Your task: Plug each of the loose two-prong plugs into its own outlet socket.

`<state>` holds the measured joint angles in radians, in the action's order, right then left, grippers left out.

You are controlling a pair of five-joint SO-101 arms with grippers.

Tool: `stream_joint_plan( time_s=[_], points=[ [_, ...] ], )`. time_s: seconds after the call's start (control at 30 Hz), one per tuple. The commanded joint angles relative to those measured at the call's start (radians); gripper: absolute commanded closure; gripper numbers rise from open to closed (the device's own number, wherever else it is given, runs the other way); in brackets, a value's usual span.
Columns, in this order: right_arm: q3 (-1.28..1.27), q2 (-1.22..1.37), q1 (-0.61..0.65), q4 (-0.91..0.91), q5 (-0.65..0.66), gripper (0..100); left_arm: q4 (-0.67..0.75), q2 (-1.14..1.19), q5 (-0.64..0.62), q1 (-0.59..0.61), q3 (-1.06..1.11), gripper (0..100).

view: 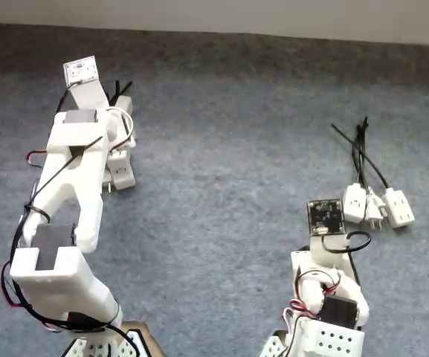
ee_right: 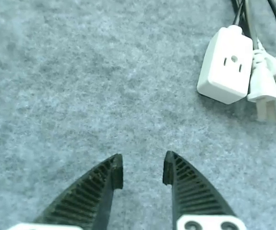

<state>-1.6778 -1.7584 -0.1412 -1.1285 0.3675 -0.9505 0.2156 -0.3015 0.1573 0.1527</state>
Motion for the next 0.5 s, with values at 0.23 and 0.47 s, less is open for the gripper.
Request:
stream_joint_plan(
  time_s=[0.23,0.47],
  points=[
    [-0.130,0.005,-0.012,-0.001,0.026,84.8,-0.170,-0.056,-0.012,0.067,-0.077,80],
    [-0.130,0.005,-0.013,-0.002,0.026,84.8,-0.238,-0.093,-0.038,0.053,-0.099,81]
  ],
)
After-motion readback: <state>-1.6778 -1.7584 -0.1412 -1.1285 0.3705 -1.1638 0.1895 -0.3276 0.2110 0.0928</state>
